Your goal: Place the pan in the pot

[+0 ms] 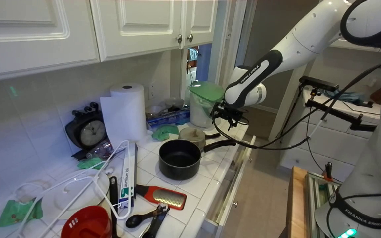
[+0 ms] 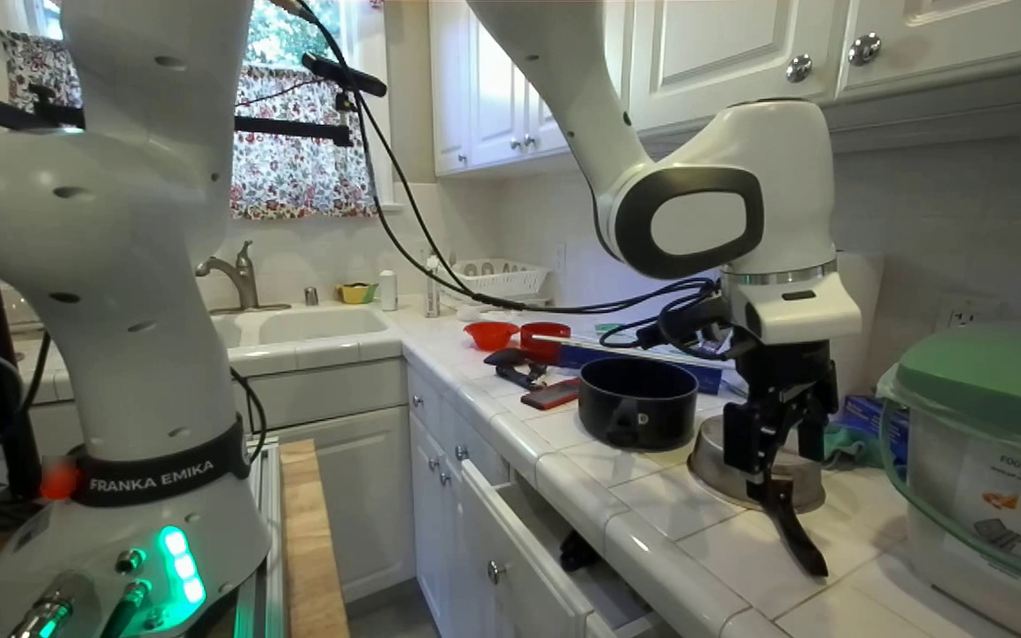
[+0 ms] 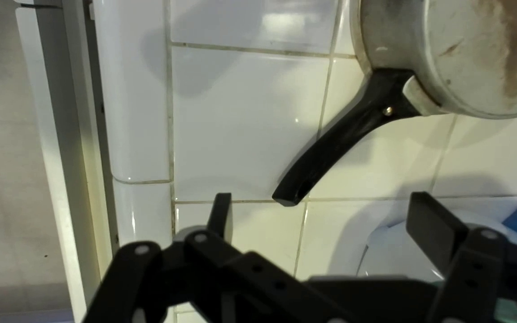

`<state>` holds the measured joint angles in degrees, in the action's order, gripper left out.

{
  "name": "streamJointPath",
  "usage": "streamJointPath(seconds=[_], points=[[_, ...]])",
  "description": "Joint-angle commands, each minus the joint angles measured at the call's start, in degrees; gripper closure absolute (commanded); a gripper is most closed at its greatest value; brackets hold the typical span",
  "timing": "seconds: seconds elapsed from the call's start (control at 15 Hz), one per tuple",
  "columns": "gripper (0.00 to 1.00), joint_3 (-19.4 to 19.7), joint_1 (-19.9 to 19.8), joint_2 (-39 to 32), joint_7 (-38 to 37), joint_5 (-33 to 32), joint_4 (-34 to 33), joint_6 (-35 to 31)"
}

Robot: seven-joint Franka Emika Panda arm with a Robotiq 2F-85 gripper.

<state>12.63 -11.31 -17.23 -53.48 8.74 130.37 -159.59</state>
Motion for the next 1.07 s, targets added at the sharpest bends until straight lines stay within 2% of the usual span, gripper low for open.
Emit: streamJointPath(seconds=[0.0, 0.13, 0.4, 1.0], points=[[0.00, -3.3, -2.8, -4.1, 8.3, 8.3, -4.3, 0.8], [0.00, -4.8, -4.0, -5.7, 13.1, 11.8, -6.0, 1.1], [0.00, -4.3, -3.9, -8.8, 17.5, 14.1, -8.5, 1.3], [0.00, -2.8, -2.5, -14.9, 16.1, 13.8, -11.6, -0.4]])
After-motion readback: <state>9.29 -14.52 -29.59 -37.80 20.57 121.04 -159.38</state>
